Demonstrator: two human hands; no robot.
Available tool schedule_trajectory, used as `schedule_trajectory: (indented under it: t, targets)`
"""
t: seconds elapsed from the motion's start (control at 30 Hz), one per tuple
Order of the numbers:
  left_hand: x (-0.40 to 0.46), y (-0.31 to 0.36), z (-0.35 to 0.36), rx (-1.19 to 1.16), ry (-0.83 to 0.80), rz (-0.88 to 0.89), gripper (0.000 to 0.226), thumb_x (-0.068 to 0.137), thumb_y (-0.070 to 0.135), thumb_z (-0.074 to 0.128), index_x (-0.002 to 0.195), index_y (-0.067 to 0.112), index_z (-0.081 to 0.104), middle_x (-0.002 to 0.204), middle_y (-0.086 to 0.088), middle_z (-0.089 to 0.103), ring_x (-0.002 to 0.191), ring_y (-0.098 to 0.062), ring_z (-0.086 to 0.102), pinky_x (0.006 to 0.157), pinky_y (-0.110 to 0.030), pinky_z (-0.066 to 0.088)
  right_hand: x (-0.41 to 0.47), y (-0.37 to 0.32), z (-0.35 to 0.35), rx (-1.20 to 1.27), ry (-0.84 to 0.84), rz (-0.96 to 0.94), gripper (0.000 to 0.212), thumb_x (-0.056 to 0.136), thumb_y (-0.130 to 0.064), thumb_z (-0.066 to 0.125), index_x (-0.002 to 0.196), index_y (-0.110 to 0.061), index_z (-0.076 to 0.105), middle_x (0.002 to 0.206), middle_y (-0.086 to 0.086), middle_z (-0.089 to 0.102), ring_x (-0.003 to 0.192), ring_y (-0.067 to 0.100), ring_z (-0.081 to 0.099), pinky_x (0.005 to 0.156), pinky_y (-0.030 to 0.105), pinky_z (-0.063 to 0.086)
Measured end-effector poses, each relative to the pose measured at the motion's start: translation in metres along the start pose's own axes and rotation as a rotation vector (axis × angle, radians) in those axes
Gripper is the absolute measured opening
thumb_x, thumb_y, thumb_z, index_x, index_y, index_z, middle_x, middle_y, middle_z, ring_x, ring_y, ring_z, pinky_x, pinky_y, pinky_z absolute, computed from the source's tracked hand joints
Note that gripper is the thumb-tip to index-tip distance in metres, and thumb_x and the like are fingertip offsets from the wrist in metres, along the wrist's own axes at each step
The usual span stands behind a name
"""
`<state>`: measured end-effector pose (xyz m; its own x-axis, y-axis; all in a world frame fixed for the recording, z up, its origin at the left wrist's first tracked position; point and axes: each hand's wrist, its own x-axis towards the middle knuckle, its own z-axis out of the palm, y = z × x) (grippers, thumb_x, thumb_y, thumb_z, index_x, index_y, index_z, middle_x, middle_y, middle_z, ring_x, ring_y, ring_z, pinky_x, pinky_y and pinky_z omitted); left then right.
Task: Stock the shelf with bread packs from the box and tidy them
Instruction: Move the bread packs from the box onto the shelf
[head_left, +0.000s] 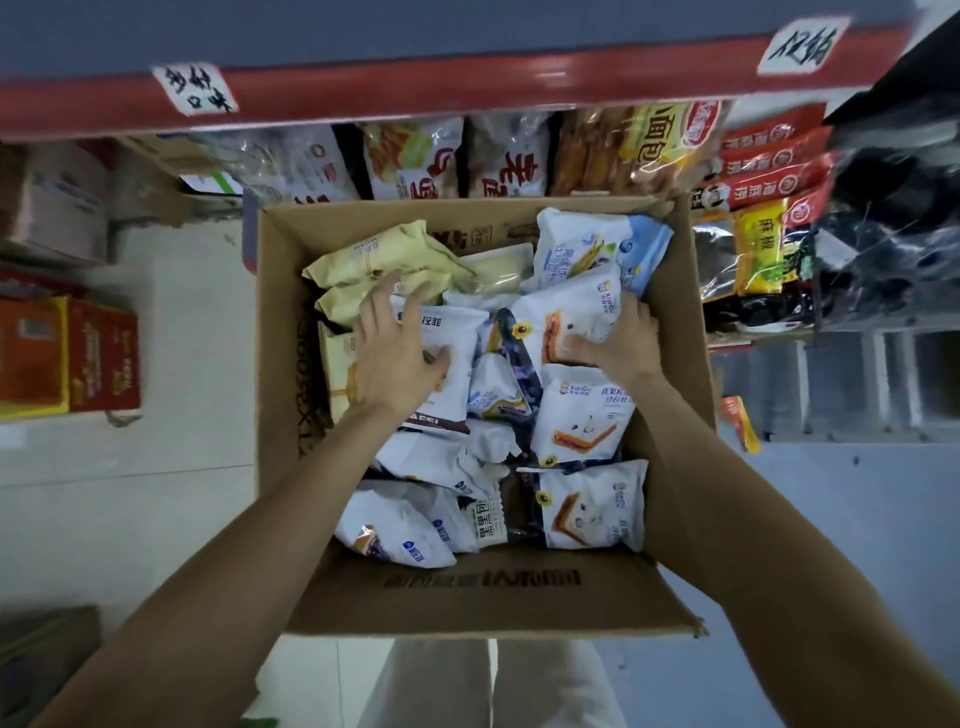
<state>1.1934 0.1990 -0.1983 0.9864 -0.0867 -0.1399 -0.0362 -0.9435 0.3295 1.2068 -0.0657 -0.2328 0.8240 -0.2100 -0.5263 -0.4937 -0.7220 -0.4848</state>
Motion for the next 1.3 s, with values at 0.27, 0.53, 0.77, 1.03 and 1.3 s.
schedule_trajectory:
  t: [0.27,0.53,0.77,1.03,1.3]
  targets:
    - [0.057,0.088,0.017,-0.079,-0.423,0.214,0.079,0.087,0.045,0.062,0.148,0.014,0.023,0.143,-0.012,0.042,0.128,-0.031,0.041,0.097,-0.038,0.036,-0.013,0.011,-0.023,0.104,-0.288,-0.187,0.086,0.084,-0.016,0.069,0.150,-0.022,0.014,0.155,0.008,0.010,0.144,0.022,0.012,0.115,0.031,0.020]
    - [0.062,0.090,0.032,-0.038,-0.484,0.156,0.070,0.089,0.033,0.062,0.146,0.012,0.028,0.138,-0.017,0.042,0.126,-0.034,0.043,0.096,-0.039,0.037,-0.060,0.041,0.015,-0.495,-0.035,-0.145,0.058,0.090,-0.025,0.053,0.138,-0.005,0.028,0.131,0.016,0.046,0.120,0.032,0.044,0.097,0.041,0.037]
    - [0.051,0.087,0.021,-0.016,-0.544,0.236,0.085,0.082,0.036,0.069,0.147,0.013,0.019,0.132,-0.017,0.051,0.116,-0.032,0.051,0.076,-0.032,0.037,-0.060,0.048,0.001,-0.626,-0.077,-0.278,0.044,0.084,-0.018,0.061,0.126,-0.014,0.045,0.131,0.008,0.046,0.117,0.033,0.043,0.096,0.042,0.037]
    - [0.011,0.078,-0.010,-0.388,-0.332,0.085,0.067,0.089,0.020,0.065,0.144,0.015,0.027,0.138,-0.007,0.049,0.119,-0.026,0.052,0.081,-0.036,0.045,-0.084,0.072,-0.014,-0.016,-0.125,-0.212,0.039,0.074,-0.014,0.077,0.109,-0.008,0.063,0.105,0.007,0.068,0.097,0.023,0.063,0.081,0.031,0.048]
    - [-0.050,0.025,-0.067,-0.758,-0.048,-0.308,0.069,0.086,0.014,0.068,0.143,0.012,0.029,0.123,0.007,0.049,0.112,-0.008,0.048,0.086,-0.023,0.041,-0.109,0.062,0.016,0.098,-0.159,-0.199,0.043,0.073,-0.004,0.076,0.113,0.002,0.060,0.102,0.021,0.061,0.092,0.020,0.059,0.077,0.025,0.046]
